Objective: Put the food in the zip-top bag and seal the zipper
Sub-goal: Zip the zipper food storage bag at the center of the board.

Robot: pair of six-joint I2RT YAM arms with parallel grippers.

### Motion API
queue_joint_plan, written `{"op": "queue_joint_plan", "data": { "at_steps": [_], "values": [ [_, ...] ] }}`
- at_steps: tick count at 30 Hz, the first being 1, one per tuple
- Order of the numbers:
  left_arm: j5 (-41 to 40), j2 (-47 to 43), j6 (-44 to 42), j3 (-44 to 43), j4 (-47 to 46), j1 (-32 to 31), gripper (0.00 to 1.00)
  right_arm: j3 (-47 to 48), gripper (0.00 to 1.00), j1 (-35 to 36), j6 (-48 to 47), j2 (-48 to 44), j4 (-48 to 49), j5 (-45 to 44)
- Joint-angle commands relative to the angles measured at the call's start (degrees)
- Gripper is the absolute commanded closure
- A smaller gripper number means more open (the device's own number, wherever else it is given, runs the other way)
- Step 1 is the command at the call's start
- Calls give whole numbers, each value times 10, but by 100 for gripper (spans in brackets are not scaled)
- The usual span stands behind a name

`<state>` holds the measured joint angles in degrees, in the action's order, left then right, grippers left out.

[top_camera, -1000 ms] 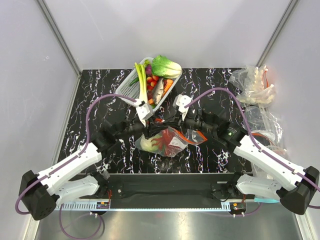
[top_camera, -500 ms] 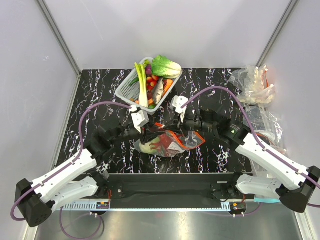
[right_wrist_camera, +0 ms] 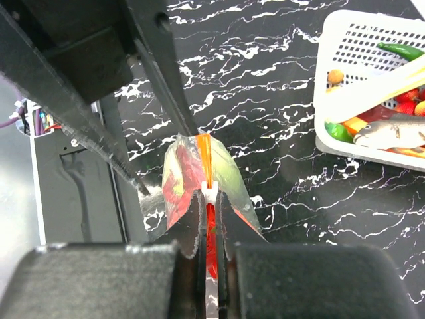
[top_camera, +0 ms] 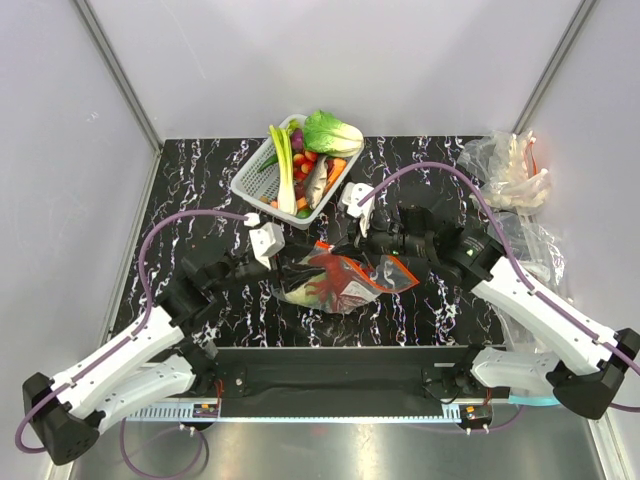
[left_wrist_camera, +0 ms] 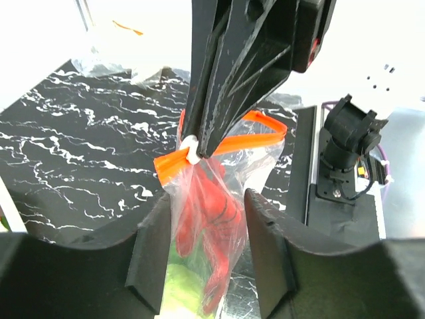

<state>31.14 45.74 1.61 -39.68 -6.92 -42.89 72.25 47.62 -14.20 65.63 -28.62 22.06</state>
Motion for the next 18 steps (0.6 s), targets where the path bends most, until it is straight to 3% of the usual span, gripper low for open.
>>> {"op": "queue_joint_plan", "data": {
  "at_steps": [1,3,5,8,9,13,15,17,18],
  "values": [
    [-13,-12,2,-15,-23,-1,56,40,100,-3,-8,1,-6,15],
    [-16,-5,2,-22,-28,0,65,42,100,-2,-8,3,-9,21],
    [-19,5,2,-29,-28,0,66,44,100,-2,-8,4,-11,24],
    [-16,27,2,-37,-39,-1,77,44,100,-1,-9,5,-12,30],
    [-14,36,2,-38,-43,0,85,44,100,-1,-9,4,-13,32],
    [-6,52,17,-33,-93,0,100,38,100,-1,-8,5,-13,32],
    [0,55,17,-32,-100,0,100,30,100,-1,-7,-1,-8,30],
    [-2,56,13,-33,-93,0,100,23,90,-1,-3,-11,1,25],
    [-6,52,11,-32,-88,-1,100,15,68,-1,0,-16,5,12]
  ]
}}
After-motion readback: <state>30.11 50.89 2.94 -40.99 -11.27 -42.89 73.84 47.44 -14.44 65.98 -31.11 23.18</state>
